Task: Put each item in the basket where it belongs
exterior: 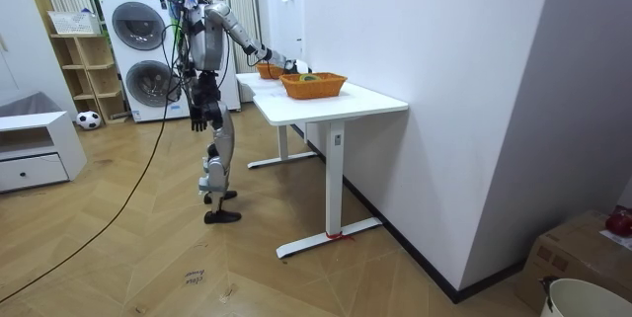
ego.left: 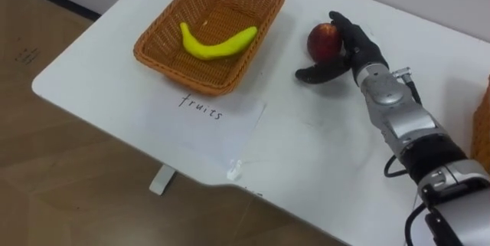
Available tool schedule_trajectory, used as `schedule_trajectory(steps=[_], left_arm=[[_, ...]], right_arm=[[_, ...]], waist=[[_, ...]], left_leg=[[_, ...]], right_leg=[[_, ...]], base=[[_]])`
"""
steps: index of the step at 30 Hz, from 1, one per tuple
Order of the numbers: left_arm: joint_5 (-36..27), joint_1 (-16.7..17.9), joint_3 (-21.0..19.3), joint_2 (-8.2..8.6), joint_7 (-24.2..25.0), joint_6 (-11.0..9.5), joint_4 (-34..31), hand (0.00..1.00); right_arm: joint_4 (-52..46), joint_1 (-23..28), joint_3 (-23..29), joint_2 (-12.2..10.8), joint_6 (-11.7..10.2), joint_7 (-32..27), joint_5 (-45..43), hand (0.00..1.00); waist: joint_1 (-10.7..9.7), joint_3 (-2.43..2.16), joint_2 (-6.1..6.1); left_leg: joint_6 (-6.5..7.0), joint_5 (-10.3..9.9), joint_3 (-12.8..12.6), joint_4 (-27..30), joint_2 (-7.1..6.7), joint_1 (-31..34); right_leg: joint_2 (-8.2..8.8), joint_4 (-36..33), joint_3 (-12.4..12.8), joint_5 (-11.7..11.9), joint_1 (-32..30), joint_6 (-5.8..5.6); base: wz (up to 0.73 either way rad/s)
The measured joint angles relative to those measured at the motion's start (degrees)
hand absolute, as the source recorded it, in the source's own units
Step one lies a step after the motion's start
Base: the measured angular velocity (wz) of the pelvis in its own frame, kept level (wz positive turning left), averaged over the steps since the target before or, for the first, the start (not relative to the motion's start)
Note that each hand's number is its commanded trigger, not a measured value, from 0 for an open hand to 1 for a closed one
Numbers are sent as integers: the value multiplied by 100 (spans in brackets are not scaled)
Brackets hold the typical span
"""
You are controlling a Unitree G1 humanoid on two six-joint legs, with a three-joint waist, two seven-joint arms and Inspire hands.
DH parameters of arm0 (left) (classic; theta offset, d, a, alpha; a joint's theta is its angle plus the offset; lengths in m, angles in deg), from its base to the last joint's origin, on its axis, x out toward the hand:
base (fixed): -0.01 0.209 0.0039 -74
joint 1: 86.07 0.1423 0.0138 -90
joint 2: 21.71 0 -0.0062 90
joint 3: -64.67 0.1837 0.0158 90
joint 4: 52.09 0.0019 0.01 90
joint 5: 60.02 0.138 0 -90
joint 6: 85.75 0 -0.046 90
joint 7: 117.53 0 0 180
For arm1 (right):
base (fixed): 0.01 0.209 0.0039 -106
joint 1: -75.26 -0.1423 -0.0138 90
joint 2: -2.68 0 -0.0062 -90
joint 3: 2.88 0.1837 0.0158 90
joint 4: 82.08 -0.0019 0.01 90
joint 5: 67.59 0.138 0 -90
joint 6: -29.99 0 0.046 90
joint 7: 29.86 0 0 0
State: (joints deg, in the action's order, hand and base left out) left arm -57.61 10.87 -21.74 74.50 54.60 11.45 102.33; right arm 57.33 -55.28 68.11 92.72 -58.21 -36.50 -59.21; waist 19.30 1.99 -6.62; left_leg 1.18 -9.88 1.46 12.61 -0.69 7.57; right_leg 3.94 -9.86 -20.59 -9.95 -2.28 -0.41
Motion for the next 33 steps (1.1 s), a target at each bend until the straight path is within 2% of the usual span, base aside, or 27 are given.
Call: schedule_trajectory(steps=[8, 33], left_arm=[[61, 0, 0, 0, 8, -1, -6, 0], [61, -25, 0, 4, 11, 41, -5, 0]], right_arm=[[0, 0, 234, 56, -77, -56, 4, 100], [35, -4, 237, -17, -135, 241, 12, 100]], waist=[[-4, -3, 5], [0, -10, 10]], left_leg=[[0, 0, -7, -2, 0, 15], [0, 0, -27, 13, 1, 14]], right_leg=[[-6, 1, 5, 0, -15, 0], [-5, -7, 2, 10, -14, 13]], base=[[0], [0]])
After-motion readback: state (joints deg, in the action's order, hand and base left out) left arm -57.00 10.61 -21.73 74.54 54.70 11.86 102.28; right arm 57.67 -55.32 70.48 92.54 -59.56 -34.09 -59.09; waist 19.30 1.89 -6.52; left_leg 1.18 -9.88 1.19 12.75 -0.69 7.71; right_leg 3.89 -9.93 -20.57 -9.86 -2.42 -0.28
